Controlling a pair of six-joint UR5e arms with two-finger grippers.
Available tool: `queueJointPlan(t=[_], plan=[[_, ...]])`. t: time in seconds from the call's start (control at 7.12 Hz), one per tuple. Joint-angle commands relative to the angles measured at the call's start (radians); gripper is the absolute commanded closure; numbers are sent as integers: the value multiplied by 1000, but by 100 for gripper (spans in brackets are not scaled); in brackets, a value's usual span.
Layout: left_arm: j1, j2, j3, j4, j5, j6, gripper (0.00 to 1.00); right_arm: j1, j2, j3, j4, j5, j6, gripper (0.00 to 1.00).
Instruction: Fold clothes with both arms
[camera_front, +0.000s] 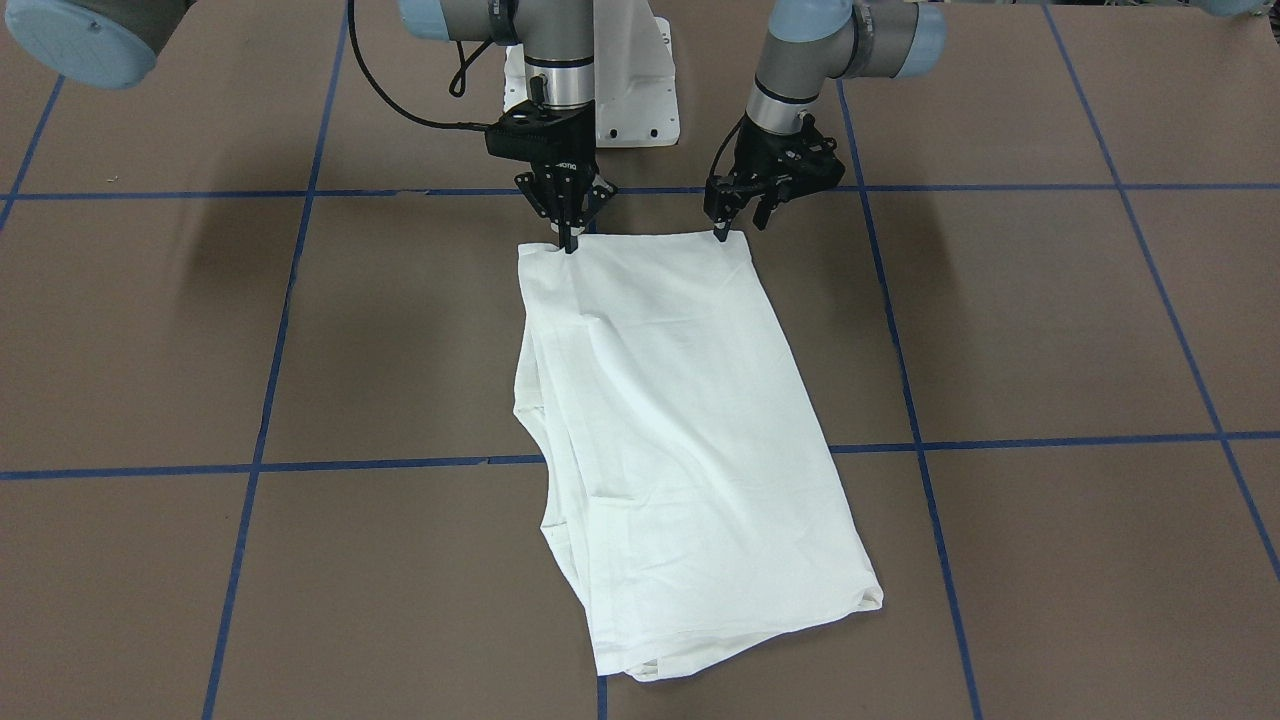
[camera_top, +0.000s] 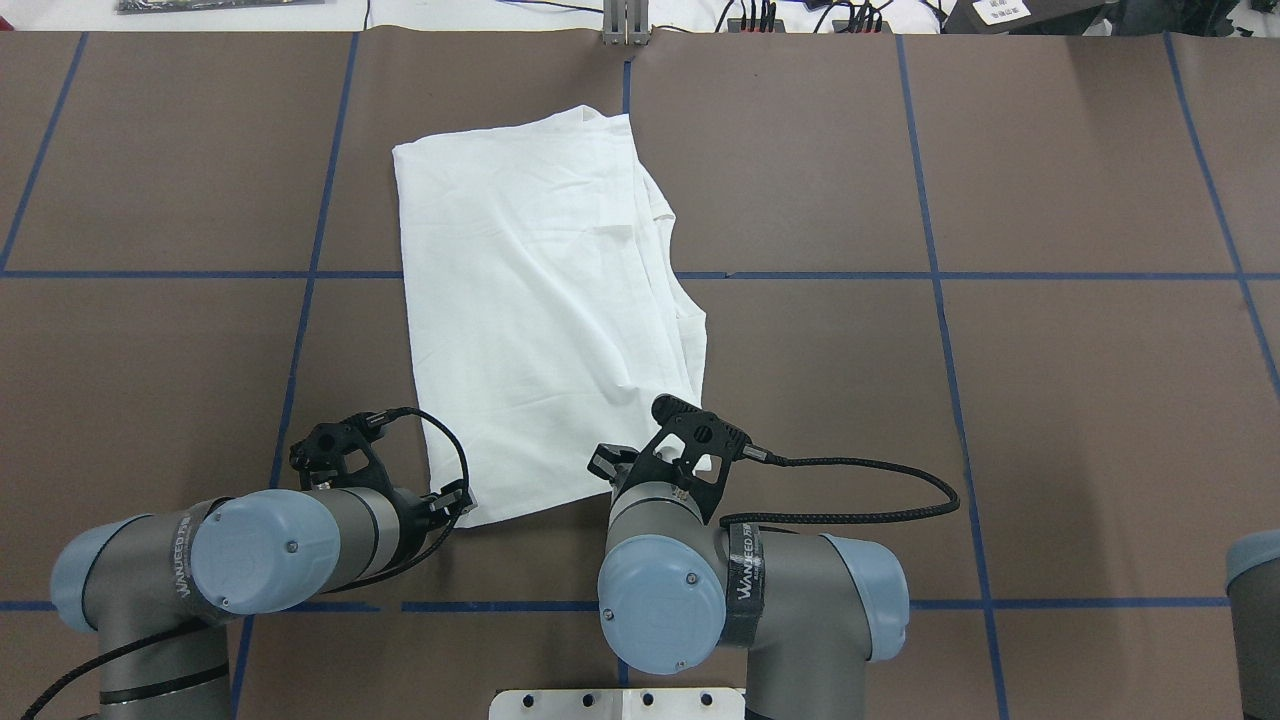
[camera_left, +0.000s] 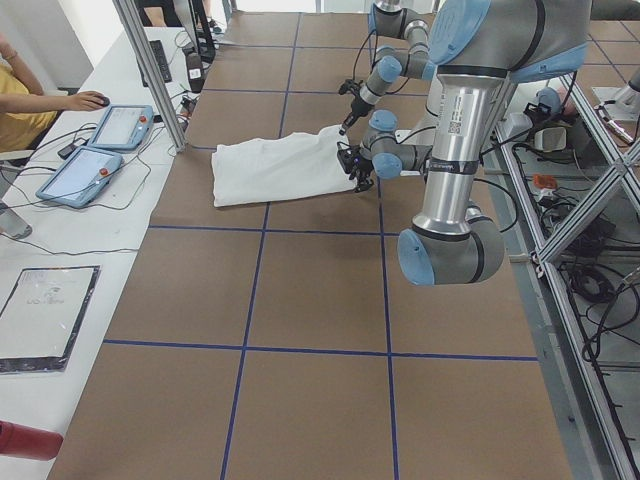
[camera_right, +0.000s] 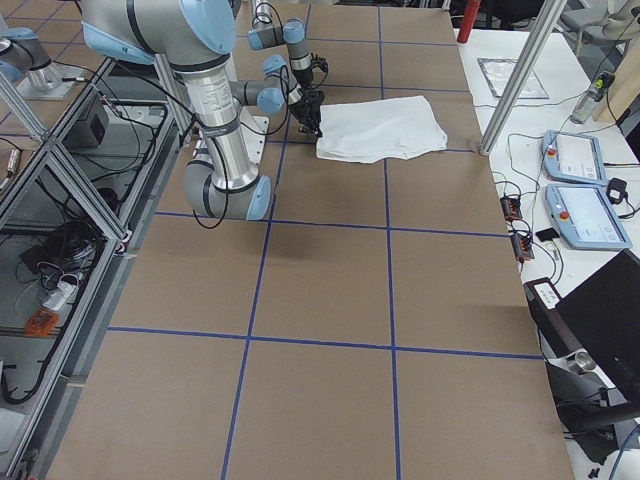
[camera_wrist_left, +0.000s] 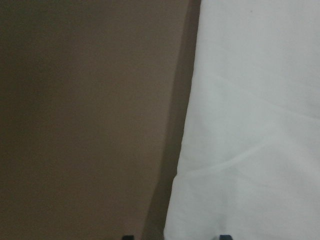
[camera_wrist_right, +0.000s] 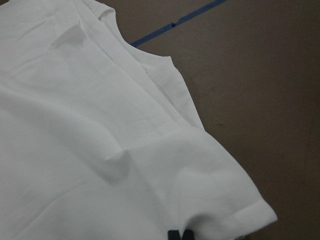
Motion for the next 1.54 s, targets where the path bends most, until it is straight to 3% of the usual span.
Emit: queueJointPlan(t=[0.0,0.7,0.84,0.98,1.4], plan=[[0,-5,1,0,11,4,47,0,1,1,0,0,0,100],[-1,-19,16,-2,13,15,48,0,0,1,0,0,0,100],[-1,-21,17,-2,13,12,62,0,0,1,0,0,0,100],[-1,-21,17,-2,13,13,98,0,0,1,2,0,0,100],[-15,-24,-18,0,8,39,100,3,0,6,2,3,-3,100]])
